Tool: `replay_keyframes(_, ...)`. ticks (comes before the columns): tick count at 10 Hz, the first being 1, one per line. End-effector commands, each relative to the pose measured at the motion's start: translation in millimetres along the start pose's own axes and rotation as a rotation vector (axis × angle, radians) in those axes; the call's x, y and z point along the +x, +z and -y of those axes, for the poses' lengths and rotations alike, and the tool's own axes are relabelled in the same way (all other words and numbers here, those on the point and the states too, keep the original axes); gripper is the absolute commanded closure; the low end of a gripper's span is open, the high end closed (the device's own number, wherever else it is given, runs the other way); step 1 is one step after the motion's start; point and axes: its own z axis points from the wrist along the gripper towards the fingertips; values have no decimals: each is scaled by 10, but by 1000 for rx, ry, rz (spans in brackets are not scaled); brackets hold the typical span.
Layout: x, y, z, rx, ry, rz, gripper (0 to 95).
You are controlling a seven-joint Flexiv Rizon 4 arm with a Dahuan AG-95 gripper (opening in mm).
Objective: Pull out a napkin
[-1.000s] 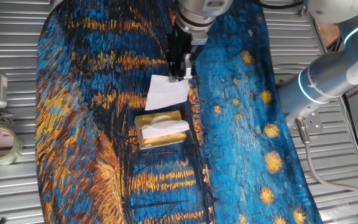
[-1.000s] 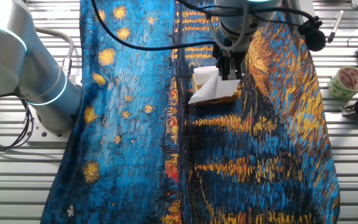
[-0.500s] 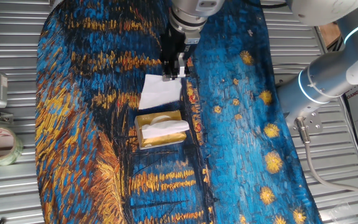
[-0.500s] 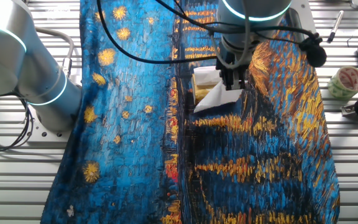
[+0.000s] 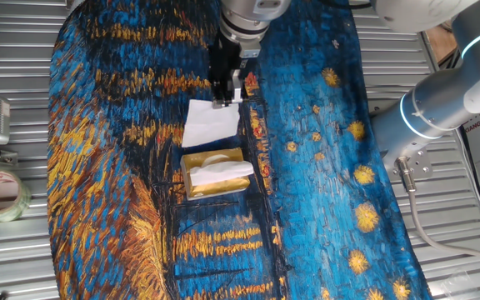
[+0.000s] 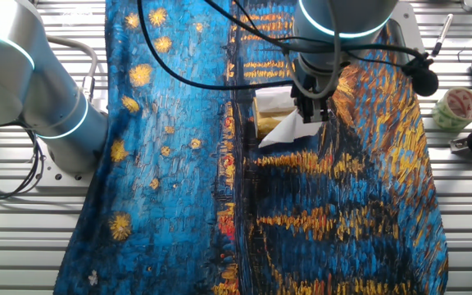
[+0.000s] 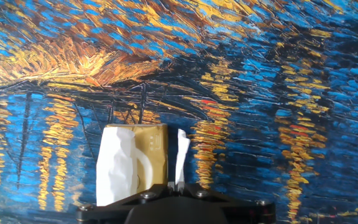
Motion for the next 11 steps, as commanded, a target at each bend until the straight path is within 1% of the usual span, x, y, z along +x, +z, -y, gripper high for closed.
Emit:
replay_keyframes(1,-14,17,10,-1,-5,7,950)
replay_keyframes(3,-5,14,4,0,-10,12,950)
replay_keyframes(4,-22,25,17,2,-12,11,950)
replay_keyframes(7,-30,39,26,-7,-19,13,950)
replay_keyframes(11,-22,43,25,0,-18,12,950)
